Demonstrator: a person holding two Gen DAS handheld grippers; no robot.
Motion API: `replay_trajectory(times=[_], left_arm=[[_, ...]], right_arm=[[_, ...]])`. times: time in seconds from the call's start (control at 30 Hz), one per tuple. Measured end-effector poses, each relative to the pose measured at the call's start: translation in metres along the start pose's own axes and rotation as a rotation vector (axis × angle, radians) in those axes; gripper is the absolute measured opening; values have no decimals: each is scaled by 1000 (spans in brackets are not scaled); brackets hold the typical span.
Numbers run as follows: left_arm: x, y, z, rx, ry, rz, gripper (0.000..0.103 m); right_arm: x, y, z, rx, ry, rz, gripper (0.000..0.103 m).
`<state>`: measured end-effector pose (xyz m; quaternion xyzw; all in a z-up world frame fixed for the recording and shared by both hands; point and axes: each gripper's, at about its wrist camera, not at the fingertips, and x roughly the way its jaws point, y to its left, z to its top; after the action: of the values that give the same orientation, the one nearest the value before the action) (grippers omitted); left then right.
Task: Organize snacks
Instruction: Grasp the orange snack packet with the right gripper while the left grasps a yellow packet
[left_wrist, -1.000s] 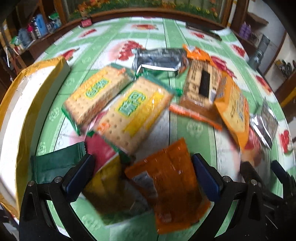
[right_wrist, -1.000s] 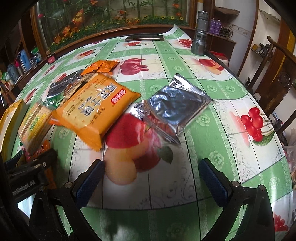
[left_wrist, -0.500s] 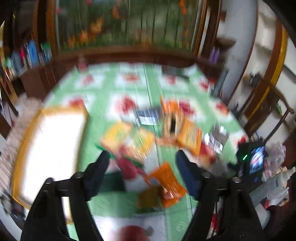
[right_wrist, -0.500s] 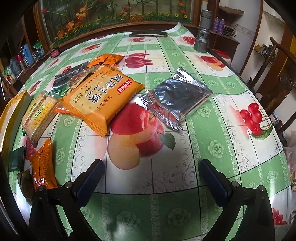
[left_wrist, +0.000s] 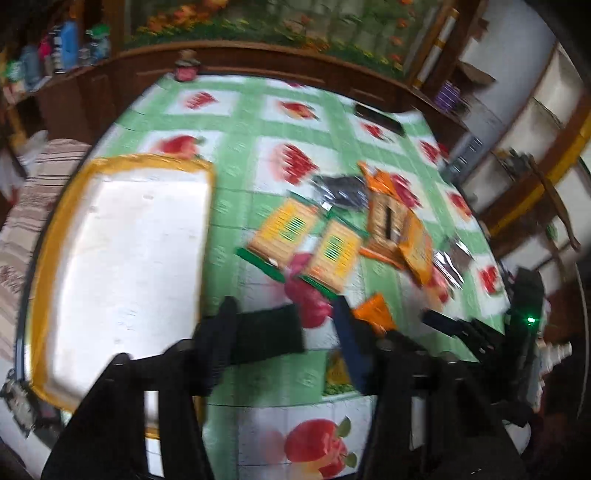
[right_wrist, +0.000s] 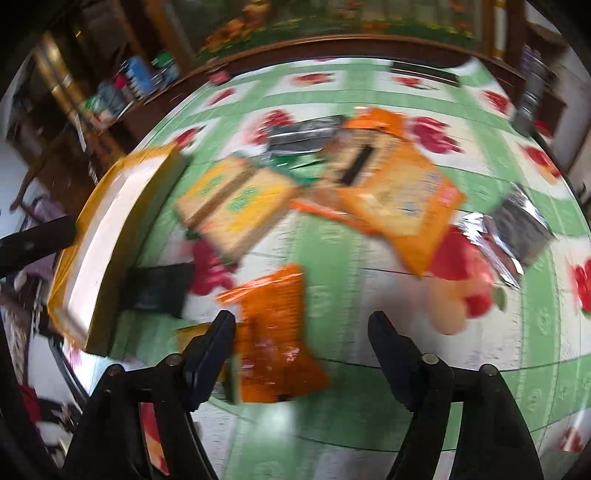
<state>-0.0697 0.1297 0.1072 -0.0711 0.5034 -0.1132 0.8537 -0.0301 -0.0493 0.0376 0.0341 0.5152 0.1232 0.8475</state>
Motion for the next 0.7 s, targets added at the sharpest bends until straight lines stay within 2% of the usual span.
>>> replay_trajectory(times=[0.1, 0.2, 0.23, 0.3, 0.33, 0.37, 0.4, 0.7], left_arm=[[2, -9, -7, 85, 28, -41, 47], [9, -13, -17, 142, 75, -64, 47], [11, -13, -20, 166, 87, -84, 47], [19, -14, -27, 171, 120, -103, 47], [22, -14, -29, 171, 130, -110, 47], [25, -15, -31, 167, 140, -120, 47], [27, -17, -33, 166, 148, -132, 47], [56, -56, -50, 249, 207, -136, 47]], right_arm=[[11, 15, 2, -44, 26, -50, 64], [27, 21, 2, -57, 83, -54, 64], [31, 23, -1, -64, 101, -56, 67], [34, 31, -3, -96, 90, -74, 65], [33, 33, -3, -102, 83, -82, 50], [33, 32, -2, -91, 74, -75, 43], [32, 28, -1, -68, 74, -54, 40], [14, -20, -9, 62, 78, -41, 37]])
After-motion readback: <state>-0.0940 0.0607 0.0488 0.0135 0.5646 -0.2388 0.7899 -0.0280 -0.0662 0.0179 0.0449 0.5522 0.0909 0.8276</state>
